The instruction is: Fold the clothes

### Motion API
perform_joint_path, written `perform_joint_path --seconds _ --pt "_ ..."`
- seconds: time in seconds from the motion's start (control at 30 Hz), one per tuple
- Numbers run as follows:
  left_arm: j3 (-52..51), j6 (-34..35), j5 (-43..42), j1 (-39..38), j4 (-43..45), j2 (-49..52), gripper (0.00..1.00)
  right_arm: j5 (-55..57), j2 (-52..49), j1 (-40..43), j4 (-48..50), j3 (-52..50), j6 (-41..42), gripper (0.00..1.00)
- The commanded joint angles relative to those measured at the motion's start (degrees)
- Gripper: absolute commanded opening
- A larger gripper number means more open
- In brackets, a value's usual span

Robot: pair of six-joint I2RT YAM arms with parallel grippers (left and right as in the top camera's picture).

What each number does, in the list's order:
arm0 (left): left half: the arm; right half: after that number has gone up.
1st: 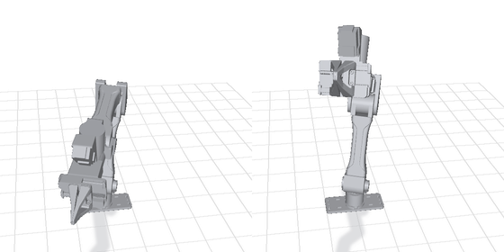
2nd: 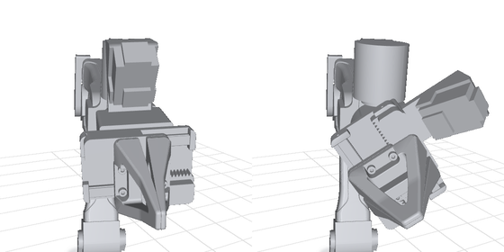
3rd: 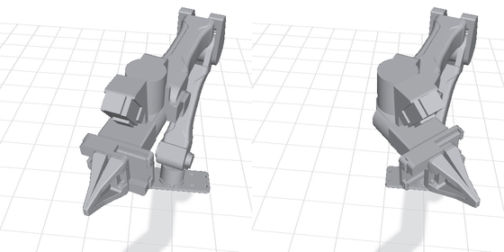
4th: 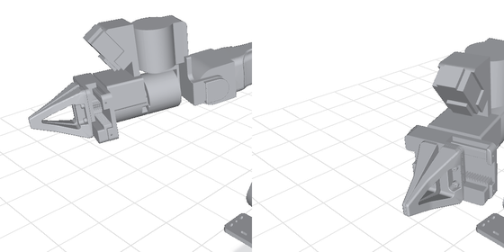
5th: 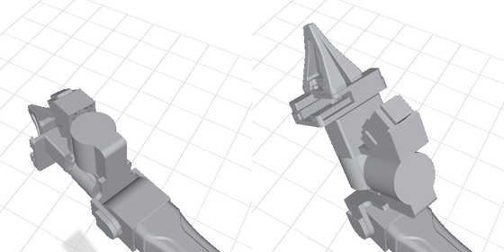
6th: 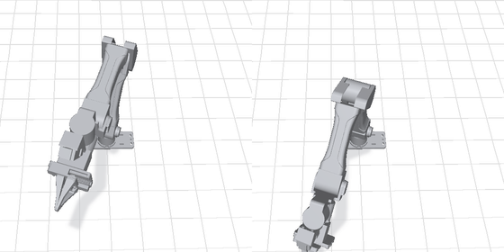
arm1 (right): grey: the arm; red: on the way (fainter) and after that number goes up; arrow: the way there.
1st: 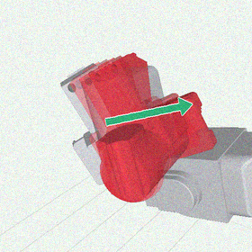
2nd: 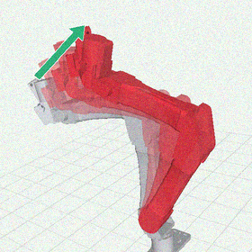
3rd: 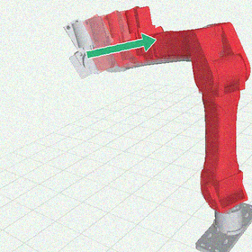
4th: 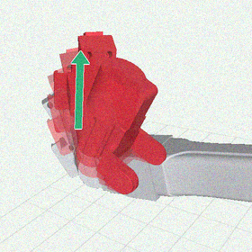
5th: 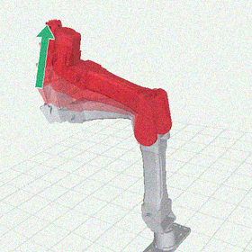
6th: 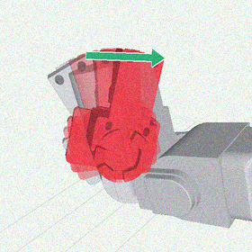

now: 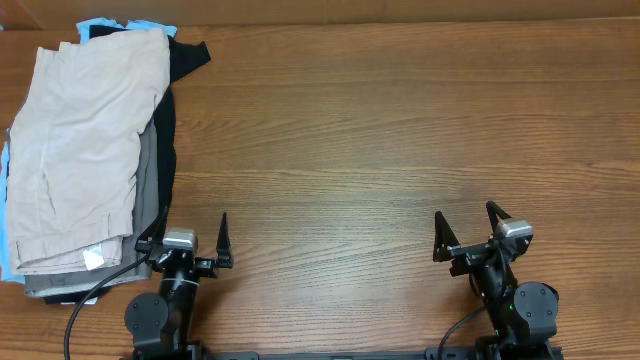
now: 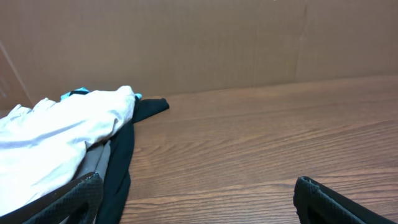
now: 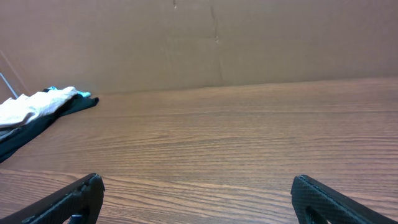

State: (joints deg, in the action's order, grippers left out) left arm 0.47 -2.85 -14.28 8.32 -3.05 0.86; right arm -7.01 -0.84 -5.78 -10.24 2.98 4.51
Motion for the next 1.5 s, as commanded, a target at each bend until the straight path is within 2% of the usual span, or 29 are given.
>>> perform_joint_path --seconds 0.0,0.93,1.27,1.47 --pt "-0.2 1.16 0.74 -0.28 -0.04 -0.5 1.0 0.79 0.68 -0.33 0.26 -0.02 0.24 1.0" --pt "-0.2 1.18 0.7 -0.28 0.0 -0.5 1.0 3.78 0.68 -0.31 1.29 -0.02 0.04 1.0" --pt "-0.17 2.4 -9.68 -0.31 2.91 -0.5 1.0 0.48 0.68 -0.31 7.87 0.13 -0.24 1.0" --pt "3.45 3.48 -8.96 -0.31 -2.4 -0.5 1.0 -0.81 0.63 -0.31 8.92 2.32 -0.48 1.0"
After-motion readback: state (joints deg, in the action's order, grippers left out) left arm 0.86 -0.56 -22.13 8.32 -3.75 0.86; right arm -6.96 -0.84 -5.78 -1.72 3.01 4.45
